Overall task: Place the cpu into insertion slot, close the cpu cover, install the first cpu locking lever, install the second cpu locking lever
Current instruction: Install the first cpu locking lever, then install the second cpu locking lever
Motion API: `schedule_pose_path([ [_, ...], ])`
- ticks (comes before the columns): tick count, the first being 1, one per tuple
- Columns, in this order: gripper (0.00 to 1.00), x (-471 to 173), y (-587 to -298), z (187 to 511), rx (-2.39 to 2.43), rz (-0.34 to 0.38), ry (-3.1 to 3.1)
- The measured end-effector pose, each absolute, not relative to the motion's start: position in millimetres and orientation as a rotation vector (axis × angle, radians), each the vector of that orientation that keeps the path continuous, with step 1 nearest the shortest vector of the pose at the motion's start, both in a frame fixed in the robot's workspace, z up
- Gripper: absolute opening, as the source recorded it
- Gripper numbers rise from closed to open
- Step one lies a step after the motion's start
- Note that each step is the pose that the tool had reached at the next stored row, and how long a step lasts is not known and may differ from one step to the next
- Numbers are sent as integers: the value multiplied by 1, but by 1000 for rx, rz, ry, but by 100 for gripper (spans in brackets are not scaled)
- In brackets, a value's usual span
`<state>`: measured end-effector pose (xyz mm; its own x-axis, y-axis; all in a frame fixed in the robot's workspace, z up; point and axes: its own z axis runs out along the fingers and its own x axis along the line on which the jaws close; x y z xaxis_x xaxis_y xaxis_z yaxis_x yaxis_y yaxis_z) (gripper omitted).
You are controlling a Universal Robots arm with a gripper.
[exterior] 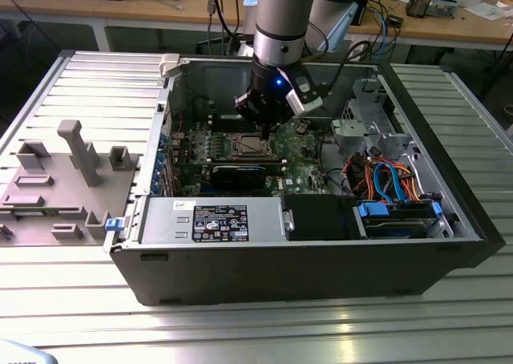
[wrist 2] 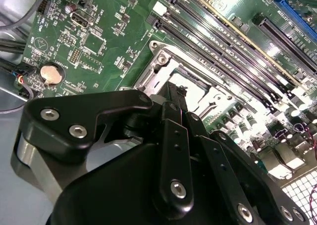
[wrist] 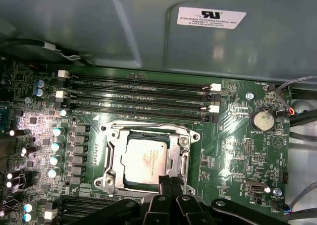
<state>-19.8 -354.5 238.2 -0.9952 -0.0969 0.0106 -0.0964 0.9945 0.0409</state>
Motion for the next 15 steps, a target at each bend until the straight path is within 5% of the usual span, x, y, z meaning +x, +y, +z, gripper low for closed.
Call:
schedule_pose_path([
  [15,11,-20,-364,238,151,-65,-3125],
])
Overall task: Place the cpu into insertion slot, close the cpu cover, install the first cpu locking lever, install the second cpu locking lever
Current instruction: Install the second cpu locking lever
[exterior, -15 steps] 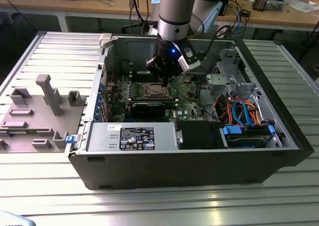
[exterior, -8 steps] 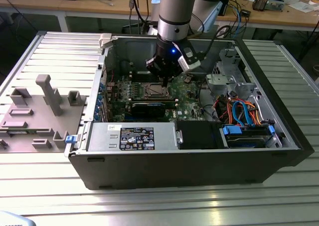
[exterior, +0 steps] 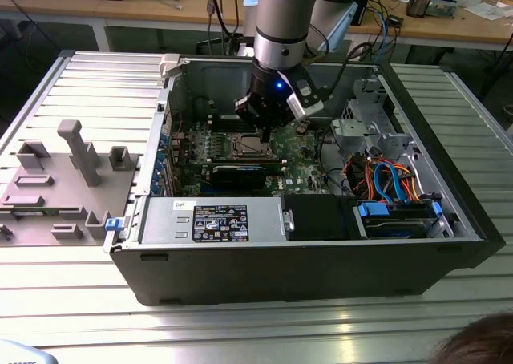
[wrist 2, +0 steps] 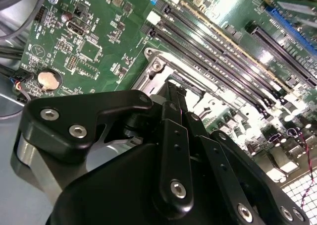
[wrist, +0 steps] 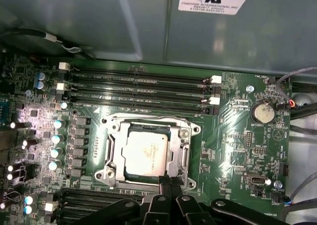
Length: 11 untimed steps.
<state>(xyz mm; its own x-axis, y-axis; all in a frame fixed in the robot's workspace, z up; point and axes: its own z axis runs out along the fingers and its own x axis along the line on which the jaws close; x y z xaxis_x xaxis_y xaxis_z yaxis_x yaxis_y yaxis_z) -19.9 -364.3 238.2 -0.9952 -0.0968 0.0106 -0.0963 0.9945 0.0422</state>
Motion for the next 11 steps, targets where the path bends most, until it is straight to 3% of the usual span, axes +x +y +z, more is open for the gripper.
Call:
schedule_pose_path([
  [11,11,-20,-372,237,151,-65,-3125],
])
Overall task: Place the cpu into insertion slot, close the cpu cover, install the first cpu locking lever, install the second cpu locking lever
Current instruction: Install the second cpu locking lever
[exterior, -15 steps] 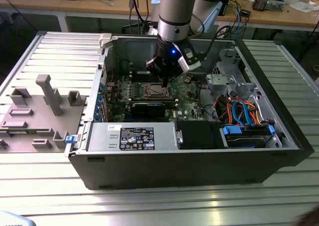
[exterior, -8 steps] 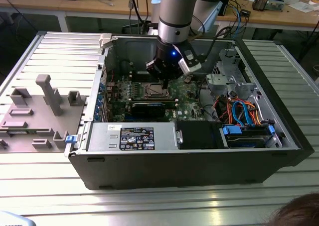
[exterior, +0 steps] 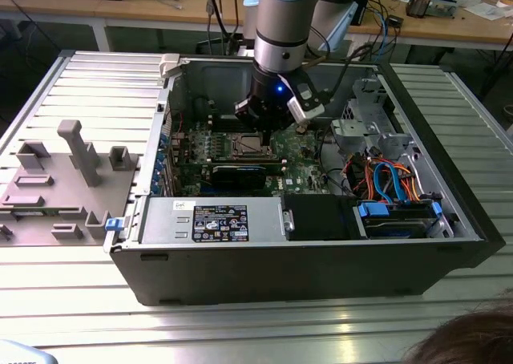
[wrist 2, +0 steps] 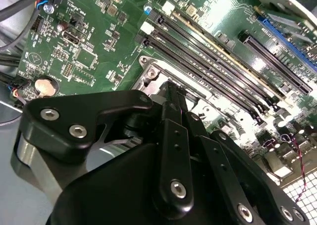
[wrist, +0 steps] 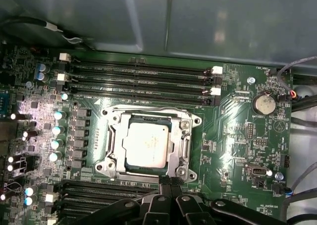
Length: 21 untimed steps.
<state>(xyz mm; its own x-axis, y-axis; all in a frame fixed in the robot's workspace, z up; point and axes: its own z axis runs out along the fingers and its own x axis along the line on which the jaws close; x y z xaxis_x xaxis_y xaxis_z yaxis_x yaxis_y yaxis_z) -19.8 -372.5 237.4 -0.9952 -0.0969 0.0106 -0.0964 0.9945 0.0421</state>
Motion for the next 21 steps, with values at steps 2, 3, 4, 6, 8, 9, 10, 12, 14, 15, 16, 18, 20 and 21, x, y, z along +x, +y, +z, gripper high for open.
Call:
schedule_pose_path([
  [2,11,-20,-375,237,151,-66,-3125],
  [3,11,-20,-376,237,151,-66,-3125],
  [4,11,-20,-376,237,151,-66,-3125],
  [6,11,-20,-378,237,151,-66,-3125],
  [8,11,-20,-380,237,151,-67,-3125],
  [9,11,-20,-381,237,152,-67,-3125],
  [10,11,-20,-382,237,151,-67,-3125],
  [12,11,-20,-384,237,151,-67,-3125],
  [14,11,-20,-389,236,151,-70,-3125],
  [15,11,-20,-391,236,151,-73,-3125],
  [16,11,-20,-392,236,151,-75,-3125],
  [18,11,-20,-395,236,151,-81,-3125],
  [20,11,-21,-395,236,151,-98,-3125],
  [21,11,-22,-395,236,152,-110,-3125],
])
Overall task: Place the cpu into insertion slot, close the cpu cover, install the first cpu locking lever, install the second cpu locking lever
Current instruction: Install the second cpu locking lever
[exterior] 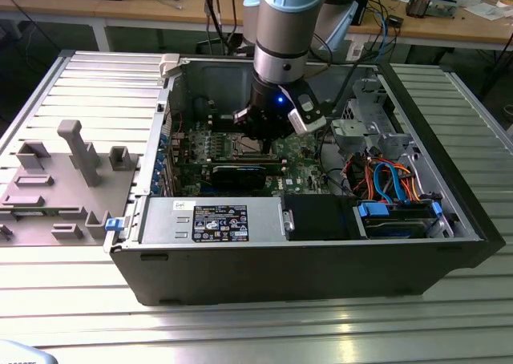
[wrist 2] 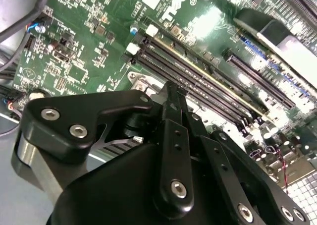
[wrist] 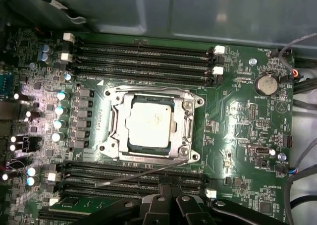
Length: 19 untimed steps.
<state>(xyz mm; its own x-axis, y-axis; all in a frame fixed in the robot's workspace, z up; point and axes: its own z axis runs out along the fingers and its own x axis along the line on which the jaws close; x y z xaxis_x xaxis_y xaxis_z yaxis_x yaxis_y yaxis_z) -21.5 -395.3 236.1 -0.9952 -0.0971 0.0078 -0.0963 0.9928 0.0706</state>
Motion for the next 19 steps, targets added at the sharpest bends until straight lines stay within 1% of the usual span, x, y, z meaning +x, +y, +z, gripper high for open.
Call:
schedule_pose_path([
  [2,11,-24,-395,236,152,-145,-3124],
  [3,11,-25,-397,236,153,-179,-3124],
  [5,11,-28,-399,235,152,-201,-3123],
  [9,11,-33,-405,233,152,-214,-3123],
  [19,11,-40,-407,231,152,-216,-3122],
])
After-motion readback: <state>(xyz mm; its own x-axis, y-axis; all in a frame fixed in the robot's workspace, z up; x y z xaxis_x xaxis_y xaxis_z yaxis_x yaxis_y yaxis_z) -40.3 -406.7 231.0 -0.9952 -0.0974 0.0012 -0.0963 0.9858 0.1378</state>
